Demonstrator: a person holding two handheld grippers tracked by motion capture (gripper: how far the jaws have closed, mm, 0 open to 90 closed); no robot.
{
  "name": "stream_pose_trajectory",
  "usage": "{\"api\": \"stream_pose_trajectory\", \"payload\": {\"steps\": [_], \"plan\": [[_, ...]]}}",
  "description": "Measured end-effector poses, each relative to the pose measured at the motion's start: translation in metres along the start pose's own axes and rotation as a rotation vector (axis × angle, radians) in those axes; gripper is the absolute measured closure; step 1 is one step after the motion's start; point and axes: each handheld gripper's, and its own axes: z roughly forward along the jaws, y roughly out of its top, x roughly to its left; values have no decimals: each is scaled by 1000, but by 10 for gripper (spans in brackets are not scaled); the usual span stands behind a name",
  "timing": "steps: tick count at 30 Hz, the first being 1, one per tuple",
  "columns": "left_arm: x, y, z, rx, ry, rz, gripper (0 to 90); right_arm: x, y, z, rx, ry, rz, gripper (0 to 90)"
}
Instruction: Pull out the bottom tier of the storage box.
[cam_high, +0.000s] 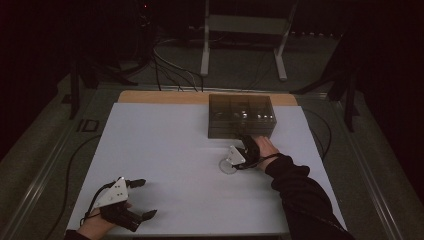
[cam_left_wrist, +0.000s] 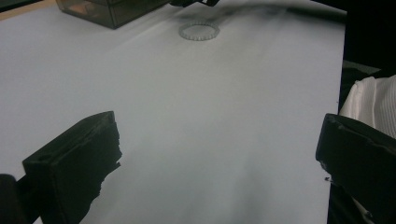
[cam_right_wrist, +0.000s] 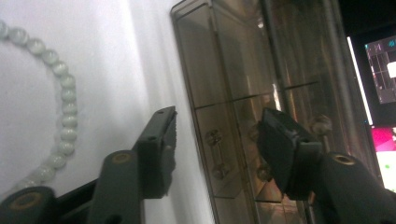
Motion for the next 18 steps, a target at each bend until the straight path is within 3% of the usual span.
{"api": "stream_pose_trajectory", "payload": {"steps": [10, 18], "plan": [[0, 0, 0, -3, -2, -4, 1, 10, 1, 13, 75, -43, -113, 619], [0, 0, 0, -2, -1, -4, 1, 15, 0, 22, 126, -88, -173, 652]]}}
